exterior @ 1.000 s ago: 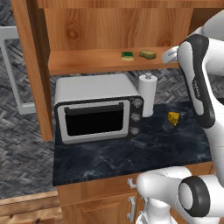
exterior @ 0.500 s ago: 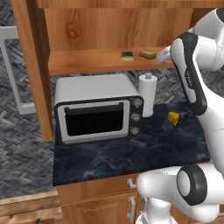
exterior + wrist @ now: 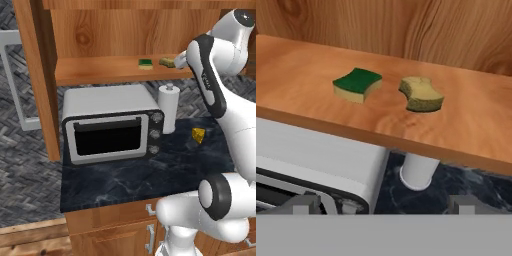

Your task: Pick the sponge and sponge from the cabinet and place them on the counter.

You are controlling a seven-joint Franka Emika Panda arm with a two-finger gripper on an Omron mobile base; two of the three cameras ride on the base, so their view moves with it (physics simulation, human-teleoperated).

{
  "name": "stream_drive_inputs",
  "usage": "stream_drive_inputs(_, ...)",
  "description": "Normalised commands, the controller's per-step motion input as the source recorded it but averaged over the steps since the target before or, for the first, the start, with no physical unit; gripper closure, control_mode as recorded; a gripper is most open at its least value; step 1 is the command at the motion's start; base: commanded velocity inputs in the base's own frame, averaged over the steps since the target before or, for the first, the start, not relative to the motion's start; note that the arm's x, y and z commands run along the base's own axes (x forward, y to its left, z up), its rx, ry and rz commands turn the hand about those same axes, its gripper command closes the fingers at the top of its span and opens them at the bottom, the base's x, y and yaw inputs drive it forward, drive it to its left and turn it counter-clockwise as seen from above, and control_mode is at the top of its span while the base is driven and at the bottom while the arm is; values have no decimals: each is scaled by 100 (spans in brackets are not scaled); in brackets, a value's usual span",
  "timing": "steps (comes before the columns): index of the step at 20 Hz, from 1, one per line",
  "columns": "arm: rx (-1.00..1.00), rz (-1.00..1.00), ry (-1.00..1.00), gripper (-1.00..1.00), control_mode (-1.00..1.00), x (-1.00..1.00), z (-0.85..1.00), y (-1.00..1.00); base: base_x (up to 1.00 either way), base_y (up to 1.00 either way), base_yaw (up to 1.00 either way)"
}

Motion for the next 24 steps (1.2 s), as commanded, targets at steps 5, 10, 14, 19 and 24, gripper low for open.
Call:
stream_drive_inputs(5, 0, 0, 3, -100, -100, 39, -5, -3, 0, 0, 0)
stream_drive_inputs(10, 0, 0, 3, -100, -100, 40, -5, -3, 0, 0, 0)
stream_drive_inputs(14, 0, 0, 3, -100, -100, 37, -5, -8, 0, 0, 0)
stream_drive_inputs(19, 0, 0, 3, -100, -100, 35, -7, -11, 0, 0, 0)
stream_drive_inputs(24, 0, 0, 4, -100, -100, 36, -5, -4, 0, 0, 0)
